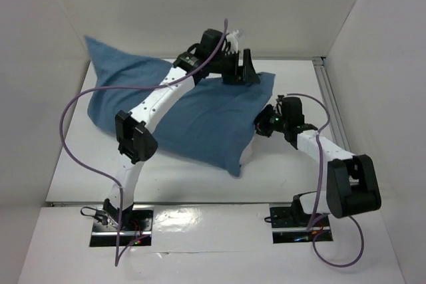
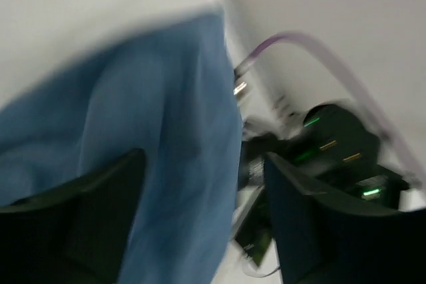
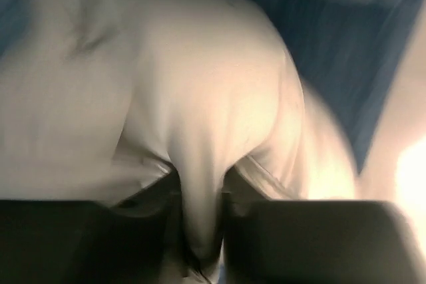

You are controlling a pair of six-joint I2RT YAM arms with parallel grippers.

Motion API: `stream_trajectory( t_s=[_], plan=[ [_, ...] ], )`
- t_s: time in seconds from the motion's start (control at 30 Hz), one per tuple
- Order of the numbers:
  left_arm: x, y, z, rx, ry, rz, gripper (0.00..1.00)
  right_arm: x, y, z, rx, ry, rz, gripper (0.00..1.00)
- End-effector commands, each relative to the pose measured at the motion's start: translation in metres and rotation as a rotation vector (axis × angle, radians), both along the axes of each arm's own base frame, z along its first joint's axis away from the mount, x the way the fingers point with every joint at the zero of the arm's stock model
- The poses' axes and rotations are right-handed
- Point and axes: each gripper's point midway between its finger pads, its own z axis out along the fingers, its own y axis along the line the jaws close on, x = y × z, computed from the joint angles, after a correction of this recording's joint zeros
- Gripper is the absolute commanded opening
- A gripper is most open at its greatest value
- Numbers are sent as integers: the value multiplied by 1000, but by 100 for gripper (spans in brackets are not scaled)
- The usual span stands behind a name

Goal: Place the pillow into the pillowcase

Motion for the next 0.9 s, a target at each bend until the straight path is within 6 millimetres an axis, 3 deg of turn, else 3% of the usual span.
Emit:
stream_trajectory(
  t_s=[0.0, 0.03, 0.07, 0.13, 0.17, 0.2, 0.27, 0.3, 0.37, 0.4, 0.43, 0.47, 0.5, 0.6, 0.63, 0.7, 0.73, 0.87],
  plan=[
    [-15, 23, 54, -19, -161, -5, 89, 27, -32, 0, -24, -30, -130, 26],
    [-17, 30, 57, 3, -180, 11, 91, 24, -38, -6, -40, -3, -138, 37],
    [-27, 41, 60, 46, -197, 43, 91, 29, -46, 11, -64, -62, -148, 61],
    [-38, 50, 57, 122, -243, 53, 86, 26, -75, 10, -131, -27, -223, 72],
    [-44, 52, 35, 201, -234, 66, 83, 22, -83, 20, -144, -55, -233, 76],
    [-55, 61, 36, 234, -251, 81, 77, 23, -101, 24, -181, -75, -268, 78],
    [-71, 60, 14, 311, -244, 100, 61, 10, -116, 25, -226, -54, -286, 78],
    [-86, 65, -9, 374, -211, 91, 61, 5, -128, 30, -266, -73, -312, 78],
    [-93, 77, -27, 491, -218, 199, 64, -10, -134, 27, -286, -39, -314, 78],
    [-116, 71, -47, 549, -209, 182, 74, -20, -133, 28, -293, -53, -309, 78],
    [-127, 73, -51, 565, -194, 219, 76, -28, -132, 27, -282, -42, -306, 78],
    [-133, 84, -48, 593, -220, 270, 78, -34, -129, 27, -273, -44, -296, 78],
    [-155, 80, -62, 630, -227, 245, 80, -43, -126, 27, -271, -64, -280, 78],
    [-189, 87, -74, 643, -208, 261, 81, -60, -110, 26, -227, -82, -196, 76],
    [-196, 95, -96, 676, -165, 259, 81, -68, -108, 22, -226, -81, -179, 76],
    [-206, 94, -109, 681, -146, 251, 81, -76, -103, 13, -226, -65, -153, 76],
    [-207, 101, -126, 720, -138, 261, 81, -79, -103, 8, -233, -64, -146, 76],
    [-208, 103, -140, 726, -119, 285, 81, -83, -102, 4, -236, -57, -126, 76]
  ],
)
